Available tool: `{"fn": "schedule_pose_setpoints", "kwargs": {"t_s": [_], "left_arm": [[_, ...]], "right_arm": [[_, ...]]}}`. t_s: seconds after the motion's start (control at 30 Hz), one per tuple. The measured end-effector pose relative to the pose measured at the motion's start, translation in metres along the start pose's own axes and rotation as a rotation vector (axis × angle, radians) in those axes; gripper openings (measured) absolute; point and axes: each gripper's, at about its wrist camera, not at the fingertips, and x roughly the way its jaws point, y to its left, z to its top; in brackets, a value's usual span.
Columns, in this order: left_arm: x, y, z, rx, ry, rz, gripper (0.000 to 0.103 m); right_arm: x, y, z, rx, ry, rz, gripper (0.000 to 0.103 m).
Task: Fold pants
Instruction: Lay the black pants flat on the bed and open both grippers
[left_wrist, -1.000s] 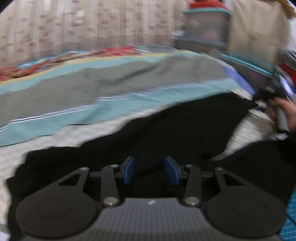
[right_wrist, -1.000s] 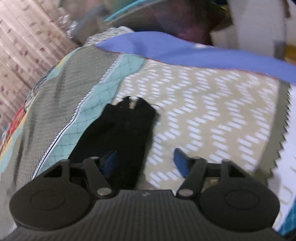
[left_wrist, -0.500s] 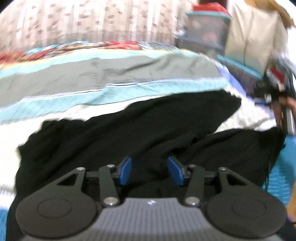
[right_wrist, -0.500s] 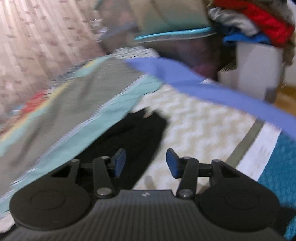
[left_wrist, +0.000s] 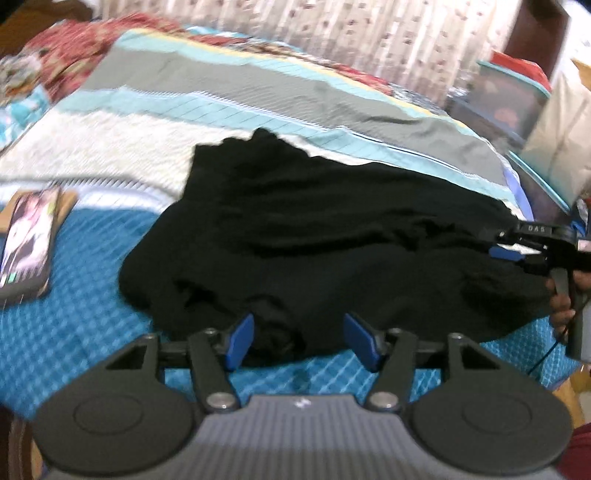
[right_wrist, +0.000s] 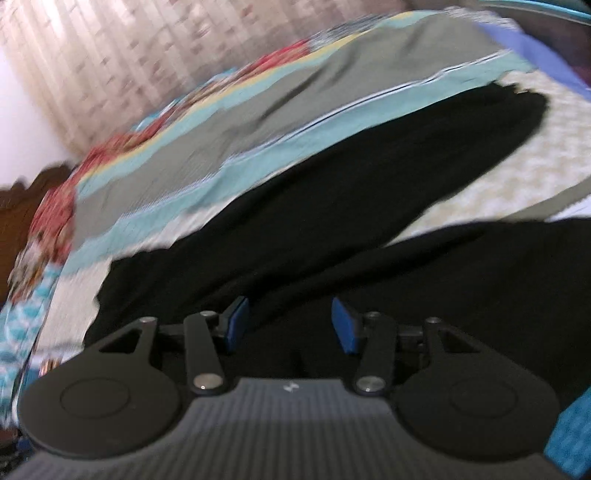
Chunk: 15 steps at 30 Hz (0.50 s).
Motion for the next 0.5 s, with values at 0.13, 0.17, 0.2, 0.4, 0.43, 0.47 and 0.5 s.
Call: {"fn": "schedule_pose_setpoints", "kwargs": {"t_s": [0.13, 0.17, 0.2, 0.4, 0.43, 0.47, 0.5], "left_arm": [[-0.007, 0.017, -0.006, -0.071, -0.017, 0.017, 0.058], [-0.007, 0.021, -0.006, -0.087, -0.022, 0.022, 0.059], [-0.008, 0.025, -0.008, -0.103, -0.024, 0.028, 0.060], [-0.009, 0.053, -0.012, -0.202, -0.021, 0.056, 0.064], [-0.008, 0.060, -0.011, -0.230, -0.018, 0.053, 0.064], [-0.007, 0.066, -0.011, -0.264, -0.013, 0.047, 0.065], [-0.007, 0.071, -0.011, -0.293, -0.010, 0.043, 0.065]], "right_arm": [[0.013, 0.027, -0.005, -0.043, 0.048, 0.026, 0.052], [0.018, 0.030, -0.004, -0.049, 0.057, 0.020, 0.052], [0.023, 0.032, -0.005, -0.058, 0.072, 0.007, 0.052], [0.028, 0.011, -0.019, 0.001, 0.148, -0.075, 0.052], [0.024, 0.009, -0.019, 0.013, 0.146, -0.070, 0.052], [0.020, 0.006, -0.020, 0.022, 0.141, -0.068, 0.052], [0.018, 0.005, -0.021, 0.032, 0.137, -0.070, 0.052]]}}
